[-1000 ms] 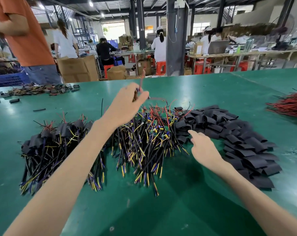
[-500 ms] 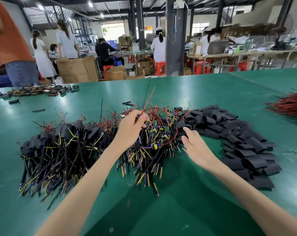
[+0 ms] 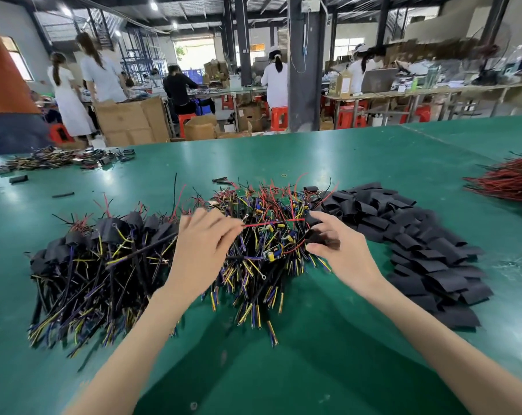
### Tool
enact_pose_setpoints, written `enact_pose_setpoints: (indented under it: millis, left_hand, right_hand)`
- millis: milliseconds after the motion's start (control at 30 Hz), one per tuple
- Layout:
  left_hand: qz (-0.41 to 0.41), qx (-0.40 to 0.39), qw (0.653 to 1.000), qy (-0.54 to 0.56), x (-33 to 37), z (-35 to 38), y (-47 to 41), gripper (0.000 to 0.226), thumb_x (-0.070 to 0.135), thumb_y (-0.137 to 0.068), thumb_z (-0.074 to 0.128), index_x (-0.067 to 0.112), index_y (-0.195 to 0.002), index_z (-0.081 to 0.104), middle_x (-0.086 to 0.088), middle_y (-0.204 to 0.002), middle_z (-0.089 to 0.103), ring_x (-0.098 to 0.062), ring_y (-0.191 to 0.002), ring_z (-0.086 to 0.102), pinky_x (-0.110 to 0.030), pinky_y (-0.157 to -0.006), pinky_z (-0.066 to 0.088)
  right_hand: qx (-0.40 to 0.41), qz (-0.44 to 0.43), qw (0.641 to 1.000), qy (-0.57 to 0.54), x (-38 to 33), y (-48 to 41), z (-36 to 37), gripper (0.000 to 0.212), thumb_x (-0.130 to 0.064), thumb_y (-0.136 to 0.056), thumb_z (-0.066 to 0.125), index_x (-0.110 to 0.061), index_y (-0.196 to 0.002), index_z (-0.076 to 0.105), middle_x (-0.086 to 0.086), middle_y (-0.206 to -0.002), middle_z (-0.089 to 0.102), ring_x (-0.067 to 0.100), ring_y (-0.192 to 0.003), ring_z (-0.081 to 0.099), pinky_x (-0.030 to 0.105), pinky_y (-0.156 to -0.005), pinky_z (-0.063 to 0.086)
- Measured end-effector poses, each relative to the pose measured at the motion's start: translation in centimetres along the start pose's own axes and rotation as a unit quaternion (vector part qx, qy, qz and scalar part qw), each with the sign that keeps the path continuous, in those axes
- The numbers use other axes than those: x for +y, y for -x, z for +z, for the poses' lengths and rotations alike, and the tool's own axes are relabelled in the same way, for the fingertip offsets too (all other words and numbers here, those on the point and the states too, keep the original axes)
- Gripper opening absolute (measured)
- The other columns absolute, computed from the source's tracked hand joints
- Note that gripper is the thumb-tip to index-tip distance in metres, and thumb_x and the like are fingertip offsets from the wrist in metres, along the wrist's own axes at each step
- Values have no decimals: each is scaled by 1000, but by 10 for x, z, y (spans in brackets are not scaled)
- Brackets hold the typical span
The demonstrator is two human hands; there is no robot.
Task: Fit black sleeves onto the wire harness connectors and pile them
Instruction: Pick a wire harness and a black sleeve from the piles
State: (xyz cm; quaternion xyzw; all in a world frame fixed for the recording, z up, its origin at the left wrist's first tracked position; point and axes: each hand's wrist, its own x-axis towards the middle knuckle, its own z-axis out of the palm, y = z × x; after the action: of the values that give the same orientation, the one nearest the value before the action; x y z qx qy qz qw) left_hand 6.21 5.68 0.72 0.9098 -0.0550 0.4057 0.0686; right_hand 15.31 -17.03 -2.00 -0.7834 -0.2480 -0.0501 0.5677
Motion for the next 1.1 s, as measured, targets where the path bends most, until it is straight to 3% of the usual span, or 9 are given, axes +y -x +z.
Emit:
enact_pose_setpoints:
  millis: [100,200,300,567,900,1033,1100]
  left_hand:
    - [-16,3,1000,13,-4,7,10,33,35,-91,47,16,-91,74,3,-78,62,-17,-78,40,-33,-70,26]
    - [-31,4,999,16,-5,9,15,34,36,-91,45,17,-91,73,4,-79,61,-16,-79,39,-32,-71,26]
    - [-33,2,999,22,-5,10,17,35,37,-91,44,17,-91,73,5,-79,60,-15,-80,39,-30,-73,25]
    - [-31,7,999,37,-1,8,18,33,35,-92,44,17,-92,72,7,-79,59,-15,-80,39,-27,-73,23]
    - [13,1,1000,10,-2,10,20,30,33,-92,47,19,-91,73,5,-78,59,-15,-79,39,-25,-74,22]
    - [45,-17,998,-28,5,9,20,29,32,-93,46,20,-93,72,4,-80,60,-18,-80,43,-29,-73,25]
    - [56,-51,997,-19,12,9,21,27,29,-90,46,22,-103,68,5,-89,58,-20,-82,46,-29,-72,24]
  right_hand:
    - [-4,-3,1000,1,0,2,0,59,3,-72,75,-26,-120,58,0,-99,67,16,-89,63,11,-83,45]
    - [-1,-3,1000,-8,-2,4,2,60,4,-70,76,-24,-120,59,2,-101,67,15,-89,63,7,-80,44]
    - [-3,-2,1000,-13,-4,4,1,60,4,-69,77,-25,-119,58,3,-101,68,17,-91,64,11,-82,46]
    - [-18,-4,1000,-25,-7,8,3,60,6,-69,76,-32,-112,57,-8,-91,66,2,-75,63,10,-79,47]
    - [-2,-11,999,-33,-11,8,-1,58,1,-68,79,-33,-109,58,-7,-96,67,1,-81,63,5,-77,43]
    - [-32,-91,991,93,-12,11,-1,53,-6,-73,77,-25,-118,57,-11,-102,68,1,-93,61,11,-91,41]
    - [-48,-171,965,194,-12,14,2,46,-10,-76,75,-17,-117,57,-8,-106,68,11,-98,59,21,-92,39]
